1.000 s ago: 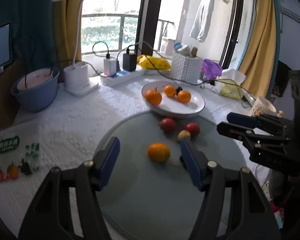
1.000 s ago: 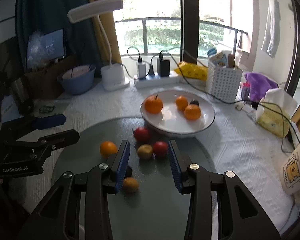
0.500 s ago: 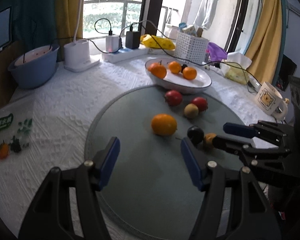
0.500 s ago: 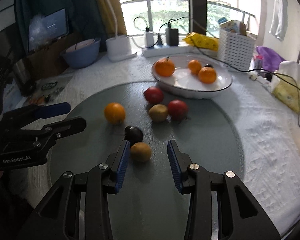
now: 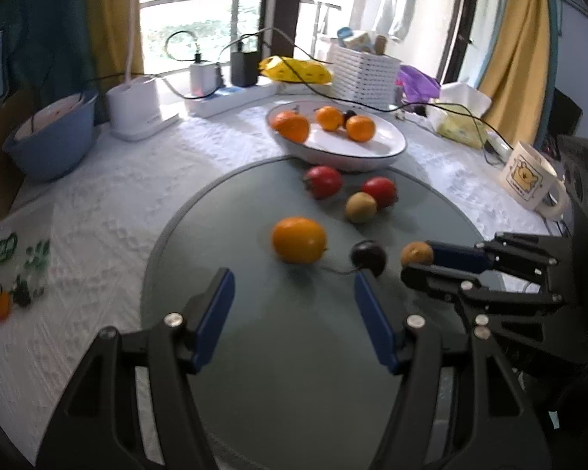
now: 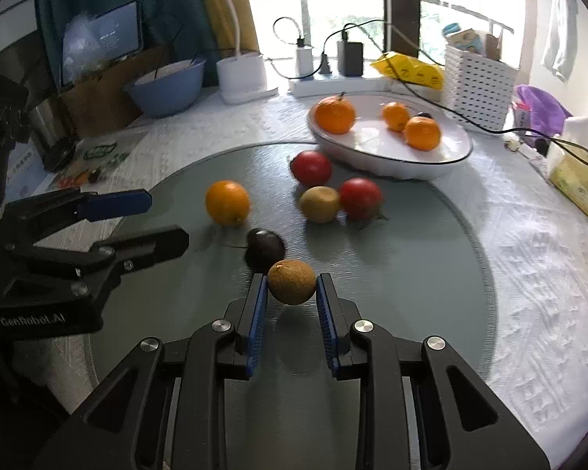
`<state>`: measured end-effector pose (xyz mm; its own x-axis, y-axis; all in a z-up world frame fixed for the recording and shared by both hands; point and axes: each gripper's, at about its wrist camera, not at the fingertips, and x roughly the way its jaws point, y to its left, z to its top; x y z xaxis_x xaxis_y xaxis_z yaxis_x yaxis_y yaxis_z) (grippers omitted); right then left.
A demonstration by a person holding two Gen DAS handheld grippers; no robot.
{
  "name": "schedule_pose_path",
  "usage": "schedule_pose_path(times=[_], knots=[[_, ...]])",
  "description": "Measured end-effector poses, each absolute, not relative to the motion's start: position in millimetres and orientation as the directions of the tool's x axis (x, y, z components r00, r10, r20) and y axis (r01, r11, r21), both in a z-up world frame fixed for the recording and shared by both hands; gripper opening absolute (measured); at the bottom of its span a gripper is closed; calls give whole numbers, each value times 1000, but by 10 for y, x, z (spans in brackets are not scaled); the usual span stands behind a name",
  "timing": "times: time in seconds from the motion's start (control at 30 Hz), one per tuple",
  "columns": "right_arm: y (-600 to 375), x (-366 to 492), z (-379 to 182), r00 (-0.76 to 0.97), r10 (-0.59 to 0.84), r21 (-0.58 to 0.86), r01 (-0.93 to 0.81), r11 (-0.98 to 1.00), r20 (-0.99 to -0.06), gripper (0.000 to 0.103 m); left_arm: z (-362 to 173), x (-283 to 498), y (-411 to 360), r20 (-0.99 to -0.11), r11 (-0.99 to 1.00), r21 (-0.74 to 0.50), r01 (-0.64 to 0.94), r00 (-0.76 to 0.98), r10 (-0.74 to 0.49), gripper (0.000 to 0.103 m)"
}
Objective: Organize fruits
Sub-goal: 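Grasp and lift the small brown fruit with the right gripper while the left grasps a dark plum, then carry the brown fruit and dark plum in both grippers over the white plate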
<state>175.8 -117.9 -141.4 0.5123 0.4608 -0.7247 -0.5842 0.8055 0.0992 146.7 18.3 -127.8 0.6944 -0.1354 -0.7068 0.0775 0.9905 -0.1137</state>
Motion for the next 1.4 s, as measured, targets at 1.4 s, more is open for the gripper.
schedule_pose_path(times=[1.4], knots=[[-1791,1951,-1310,561,502,173,-536,826,-659,28,-1406,1867,-451,-762,977,51,206,641,-96,29]])
